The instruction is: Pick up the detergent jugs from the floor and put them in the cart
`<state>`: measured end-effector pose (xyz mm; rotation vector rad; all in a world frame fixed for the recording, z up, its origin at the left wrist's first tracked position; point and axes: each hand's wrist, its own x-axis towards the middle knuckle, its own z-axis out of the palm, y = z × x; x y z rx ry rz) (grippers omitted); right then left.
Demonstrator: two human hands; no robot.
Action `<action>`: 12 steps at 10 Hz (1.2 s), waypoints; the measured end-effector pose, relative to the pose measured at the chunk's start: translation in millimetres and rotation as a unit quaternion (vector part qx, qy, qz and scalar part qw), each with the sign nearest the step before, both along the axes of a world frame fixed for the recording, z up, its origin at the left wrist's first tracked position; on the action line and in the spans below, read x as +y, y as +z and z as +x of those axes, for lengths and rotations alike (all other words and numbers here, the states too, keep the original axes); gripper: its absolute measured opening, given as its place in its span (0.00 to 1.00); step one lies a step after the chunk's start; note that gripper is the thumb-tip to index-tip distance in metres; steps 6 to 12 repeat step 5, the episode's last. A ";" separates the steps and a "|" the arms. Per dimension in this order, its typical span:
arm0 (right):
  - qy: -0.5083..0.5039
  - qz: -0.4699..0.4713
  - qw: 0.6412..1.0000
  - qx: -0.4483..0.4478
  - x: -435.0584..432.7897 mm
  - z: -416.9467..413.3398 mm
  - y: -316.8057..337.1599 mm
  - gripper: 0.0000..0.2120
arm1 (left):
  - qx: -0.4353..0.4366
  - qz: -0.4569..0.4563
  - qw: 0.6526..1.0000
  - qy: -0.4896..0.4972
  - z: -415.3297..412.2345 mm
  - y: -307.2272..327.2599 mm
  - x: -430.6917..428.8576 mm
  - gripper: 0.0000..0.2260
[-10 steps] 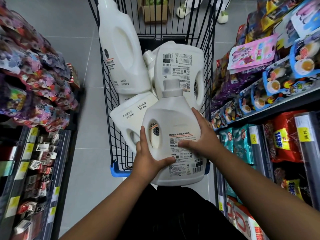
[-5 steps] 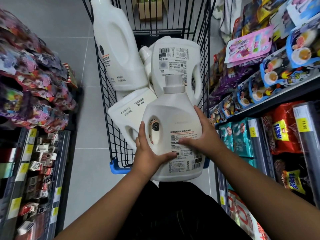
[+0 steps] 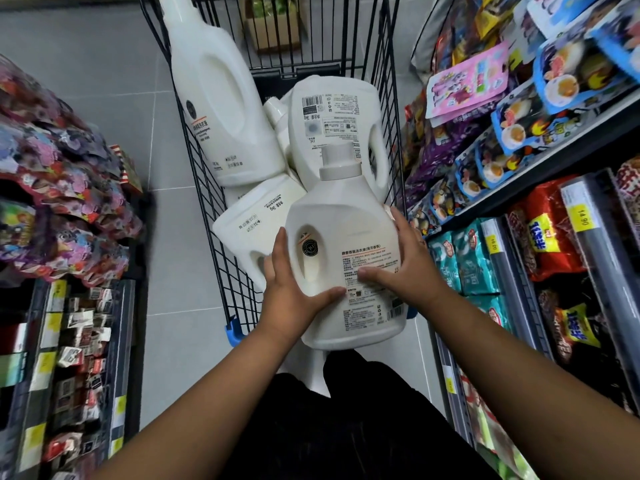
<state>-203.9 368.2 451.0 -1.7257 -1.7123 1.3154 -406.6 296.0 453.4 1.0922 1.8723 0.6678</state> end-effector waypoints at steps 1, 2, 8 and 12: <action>-0.012 0.018 1.000 -0.004 -5.3 -1.4 4.3 0.55 | -0.004 0.021 1.000 -0.014 -8.2 2.2 2.3 0.60; -0.032 0.025 0.999 -0.008 -10.5 -1.9 9.7 0.55 | 0.004 0.030 0.998 -0.046 -19.0 5.0 4.3 0.59; -0.079 0.095 0.992 0.005 -33.2 -3.3 40.0 0.49 | 0.026 0.055 0.994 -0.090 -33.6 32.6 6.0 0.55; -0.079 0.095 0.992 0.005 -33.2 -3.3 40.0 0.49 | 0.026 0.055 0.994 -0.090 -33.6 32.6 6.0 0.55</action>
